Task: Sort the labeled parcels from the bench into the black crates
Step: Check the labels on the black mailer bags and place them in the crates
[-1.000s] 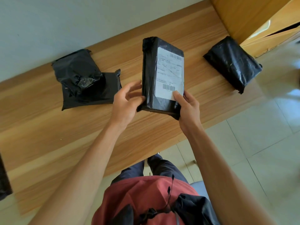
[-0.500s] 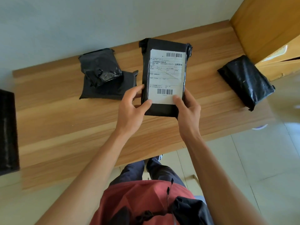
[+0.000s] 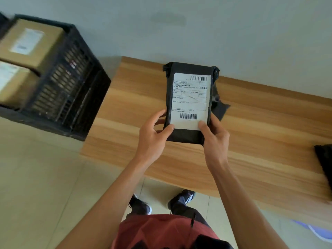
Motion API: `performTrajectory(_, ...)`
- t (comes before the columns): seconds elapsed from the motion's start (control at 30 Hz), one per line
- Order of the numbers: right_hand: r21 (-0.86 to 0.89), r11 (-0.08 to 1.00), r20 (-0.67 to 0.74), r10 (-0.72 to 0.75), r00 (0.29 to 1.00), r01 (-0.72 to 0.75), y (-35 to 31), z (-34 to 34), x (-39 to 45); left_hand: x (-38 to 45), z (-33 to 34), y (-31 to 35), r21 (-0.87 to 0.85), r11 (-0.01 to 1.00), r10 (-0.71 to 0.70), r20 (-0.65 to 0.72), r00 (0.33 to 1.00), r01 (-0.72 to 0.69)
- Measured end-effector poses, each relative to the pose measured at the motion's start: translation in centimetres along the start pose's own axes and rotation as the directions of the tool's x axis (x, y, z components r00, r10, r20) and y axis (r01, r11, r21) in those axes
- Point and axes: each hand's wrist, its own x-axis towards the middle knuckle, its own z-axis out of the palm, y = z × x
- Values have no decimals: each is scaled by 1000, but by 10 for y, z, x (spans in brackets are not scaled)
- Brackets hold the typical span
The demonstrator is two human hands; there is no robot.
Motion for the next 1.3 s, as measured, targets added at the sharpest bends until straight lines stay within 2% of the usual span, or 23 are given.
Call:
performTrajectory(0.27, -110, 994, 264, 5, 965, 25, 9, 180, -49, -24, -178, -52, -91, 995, -60, -252, 966, 38)
performTrajectory(0.43, -138, 990, 351, 61, 935, -13, 24, 284, -85, -44, -281, -89, -169, 983, -126, -342, 931, 71)
performTrajectory(0.6, -193, 981, 428, 95, 899, -12, 38, 371, -115, -65, -366, -111, -191, 978, -165, -466, 869, 83)
performTrajectory(0.8, -276, 960, 558, 114, 822, 54, 50, 459, -132, -81, -440, -137, -246, 965, -221, -603, 767, 85)
performTrajectory(0.93, -290, 956, 610, 144, 780, 50, 58, 517, -129, -72, -481, -156, -258, 959, -259, -647, 717, 113)
performTrajectory(1.17, -300, 953, 654, 180, 734, 33, 60, 616, -100, -21, -555, -170, -241, 956, -290, -677, 676, 169)
performTrajectory(1.3, -295, 954, 687, 169, 706, 59, 58, 668, -80, 4, -590, -175, -288, 945, -314, -684, 658, 153)
